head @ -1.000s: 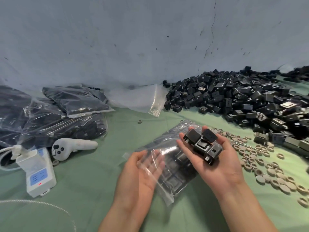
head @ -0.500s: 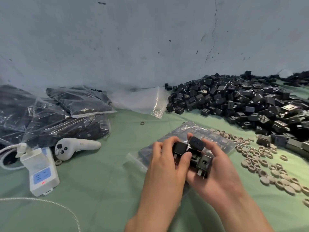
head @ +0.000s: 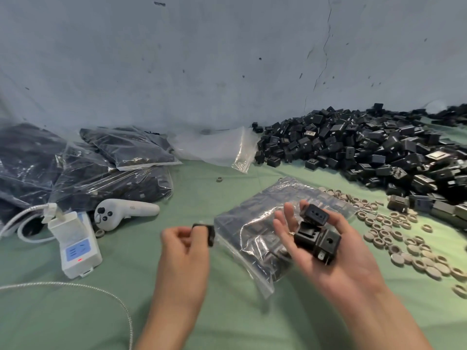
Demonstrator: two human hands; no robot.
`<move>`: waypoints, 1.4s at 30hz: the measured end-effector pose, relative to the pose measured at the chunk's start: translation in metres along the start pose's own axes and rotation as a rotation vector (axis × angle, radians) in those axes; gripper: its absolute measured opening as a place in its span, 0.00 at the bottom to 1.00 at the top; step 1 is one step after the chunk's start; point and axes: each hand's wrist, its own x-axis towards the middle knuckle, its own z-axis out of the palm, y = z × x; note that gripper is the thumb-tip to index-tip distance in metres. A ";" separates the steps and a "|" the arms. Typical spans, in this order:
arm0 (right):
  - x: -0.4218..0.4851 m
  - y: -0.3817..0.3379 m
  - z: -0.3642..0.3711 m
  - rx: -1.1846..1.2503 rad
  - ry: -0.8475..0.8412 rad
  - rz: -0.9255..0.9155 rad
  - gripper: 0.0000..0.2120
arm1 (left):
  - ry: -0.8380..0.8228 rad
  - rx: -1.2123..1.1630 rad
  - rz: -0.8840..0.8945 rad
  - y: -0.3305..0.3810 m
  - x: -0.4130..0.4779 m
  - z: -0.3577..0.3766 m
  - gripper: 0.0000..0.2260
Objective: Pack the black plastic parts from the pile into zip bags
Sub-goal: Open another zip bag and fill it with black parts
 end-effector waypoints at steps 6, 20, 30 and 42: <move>0.002 -0.015 -0.003 0.010 0.002 -0.072 0.17 | -0.257 0.001 -0.144 -0.023 -0.005 -0.011 0.14; 0.008 -0.021 -0.006 0.028 0.042 -0.102 0.15 | -0.203 0.312 0.221 -0.033 0.003 0.031 0.15; 0.018 -0.026 -0.008 0.029 0.068 -0.126 0.16 | -0.150 0.453 0.326 -0.021 0.003 0.058 0.21; 0.036 -0.039 -0.002 0.016 0.073 -0.147 0.16 | -0.267 -0.787 -0.463 0.004 0.003 0.039 0.13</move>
